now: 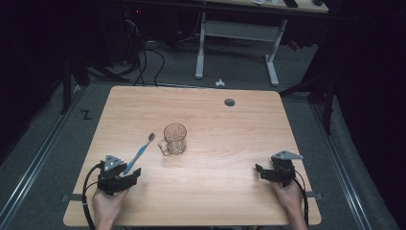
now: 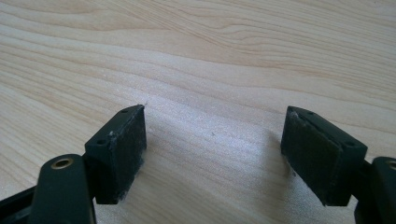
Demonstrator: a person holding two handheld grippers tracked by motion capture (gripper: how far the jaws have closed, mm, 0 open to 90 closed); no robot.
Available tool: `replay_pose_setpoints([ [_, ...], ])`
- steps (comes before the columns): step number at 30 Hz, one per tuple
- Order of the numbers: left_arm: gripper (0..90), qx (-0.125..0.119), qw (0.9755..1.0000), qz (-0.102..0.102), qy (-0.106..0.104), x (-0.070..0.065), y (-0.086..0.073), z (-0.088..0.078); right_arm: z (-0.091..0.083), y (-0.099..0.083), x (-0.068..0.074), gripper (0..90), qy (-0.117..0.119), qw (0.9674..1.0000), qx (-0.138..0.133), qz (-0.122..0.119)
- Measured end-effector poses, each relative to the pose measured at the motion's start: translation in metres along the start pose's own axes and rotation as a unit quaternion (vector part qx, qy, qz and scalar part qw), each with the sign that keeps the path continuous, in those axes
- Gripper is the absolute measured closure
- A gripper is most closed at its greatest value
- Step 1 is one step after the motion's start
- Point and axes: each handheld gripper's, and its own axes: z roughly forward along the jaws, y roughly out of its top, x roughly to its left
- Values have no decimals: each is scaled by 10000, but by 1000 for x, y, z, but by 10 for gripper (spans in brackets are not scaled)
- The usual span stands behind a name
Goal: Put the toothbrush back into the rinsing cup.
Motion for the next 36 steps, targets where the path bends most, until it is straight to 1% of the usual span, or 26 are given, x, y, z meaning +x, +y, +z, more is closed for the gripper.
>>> replay_pose_setpoints([
  [2, 398, 8, 10000, 49, 20, 2, 3, -1, 0, 0, 0, 225, -1, 10000, 1, 0],
  [9, 384, 31, 10000, 60, -11, 6, 9, -1, 0, 0, 0, 225, -1, 10000, 1, 0],
  [11, 395, 73, 9999, 131, -12, 7, 14, 0, 0, 0, 0, 225, -2, 10000, 1, 1],
  [18, 416, 144, 9997, 178, 4, 8, 24, 4, 0, 0, 0, 225, -2, 10000, 1, 2],
  [20, 419, 201, 9994, 259, 69, 9, 30, 7, 0, 0, 0, 225, -2, 10000, 1, 2],
  [24, 423, 234, 9993, 276, 97, 10, 34, 9, 0, 0, 0, 225, -2, 10000, 2, 3],
  [26, 429, 315, 9987, 361, 151, 10, 39, 10, 0, 0, 0, 225, -2, 10000, 1, 0],
  [30, 437, 372, 9981, 410, 262, 11, 44, 11, 0, 0, 0, 225, -2, 10000, 1, -2],
  [32, 446, 409, 9979, 425, 269, 12, 47, 12, 0, 0, 0, 225, -2, 10000, 1, 0],
  [34, 451, 465, 9972, 497, 302, 11, 51, 13, 0, 0, 0, 225, -2, 10000, 1, 2],
  [36, 456, 469, 9970, 523, 311, 11, 52, 14, 0, 0, 0, 225, -2, 10000, 2, 2],
])
